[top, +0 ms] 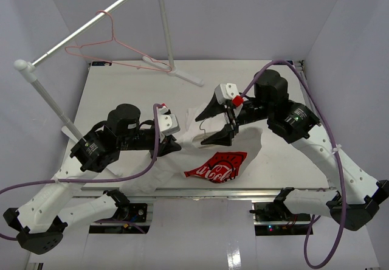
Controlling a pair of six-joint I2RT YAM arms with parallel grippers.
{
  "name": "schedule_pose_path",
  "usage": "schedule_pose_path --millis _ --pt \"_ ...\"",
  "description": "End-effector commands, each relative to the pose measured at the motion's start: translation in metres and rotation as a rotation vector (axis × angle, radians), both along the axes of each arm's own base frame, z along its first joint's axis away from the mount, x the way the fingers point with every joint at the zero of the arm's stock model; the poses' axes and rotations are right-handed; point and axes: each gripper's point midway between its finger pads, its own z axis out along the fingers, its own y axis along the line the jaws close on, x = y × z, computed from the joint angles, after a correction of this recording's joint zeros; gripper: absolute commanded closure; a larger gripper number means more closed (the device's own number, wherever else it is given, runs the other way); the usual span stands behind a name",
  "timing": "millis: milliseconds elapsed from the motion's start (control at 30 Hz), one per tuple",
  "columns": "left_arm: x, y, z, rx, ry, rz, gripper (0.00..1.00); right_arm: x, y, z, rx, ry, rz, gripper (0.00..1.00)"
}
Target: Place the t-shirt on the hanger
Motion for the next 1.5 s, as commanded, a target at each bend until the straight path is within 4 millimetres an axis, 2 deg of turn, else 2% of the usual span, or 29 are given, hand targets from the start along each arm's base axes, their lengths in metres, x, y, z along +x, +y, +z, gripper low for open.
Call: schedule_pose_path --millis 0,100,200,267,333,400,533,667,700,733,800,867,933,1167,1300,1467 --pt "-0.001 -0.005 0.018 -0.066 -0.053 -0.029 1.00 -0.007 0.013 0.003 0.018 -0.007 0.027 0.28" --pt "-0.001 -0.005 0.019 -0.074 -0.060 -0.029 1.00 -0.004 0.019 -0.005 -0.001 0.007 0.009 0.36" --pt "0.000 -0.006 0.020 -0.085 -0.070 -0.024 1.00 -0.001 0.022 -0.011 -0.012 0.026 -0.010 0.49" --pt "0.001 -0.006 0.020 -0.089 -0.071 -0.021 1.00 0.006 0.024 -0.016 -0.027 0.030 -0.057 0.62" --pt "0.001 -0.006 0.021 -0.094 -0.072 -0.017 1.00 0.011 0.024 -0.018 -0.031 0.028 -0.101 0.81" --pt "0.001 -0.006 0.023 -0.100 -0.076 -0.014 1.00 0.017 0.023 -0.020 -0.030 0.030 -0.143 0.92" --pt "0.000 -0.004 0.033 -0.135 -0.091 0.003 1.00 0.036 0.016 -0.006 0.014 0.018 -0.300 0.92" --pt "0.005 -0.001 0.041 -0.146 -0.097 0.041 1.00 0.038 0.008 0.007 0.033 0.004 -0.342 0.92" --pt "0.008 -0.001 0.043 -0.148 -0.096 0.062 0.97 0.037 0.007 0.010 0.036 0.001 -0.342 0.92" --pt "0.011 0.000 0.045 -0.148 -0.094 0.085 0.92 0.036 0.006 0.013 0.039 -0.002 -0.343 0.92" --pt "0.014 0.002 0.044 -0.138 -0.089 0.110 0.69 0.037 0.005 0.016 0.042 -0.004 -0.355 0.92" --pt "0.017 0.008 0.047 -0.124 -0.099 0.137 0.50 0.037 0.002 0.019 0.044 -0.008 -0.365 0.92" --pt "0.017 0.014 0.048 -0.112 -0.109 0.161 0.41 0.039 0.000 0.024 0.049 -0.014 -0.382 0.92" --pt "0.022 0.048 0.059 -0.074 -0.180 0.300 0.40 0.045 -0.009 0.043 0.061 -0.035 -0.436 0.92" --pt "0.026 0.068 0.049 -0.026 -0.190 0.386 0.40 0.044 -0.013 0.057 0.084 -0.040 -0.448 0.92" --pt "0.027 0.076 0.035 0.004 -0.192 0.419 0.40 0.043 -0.014 0.068 0.088 -0.038 -0.451 0.92"
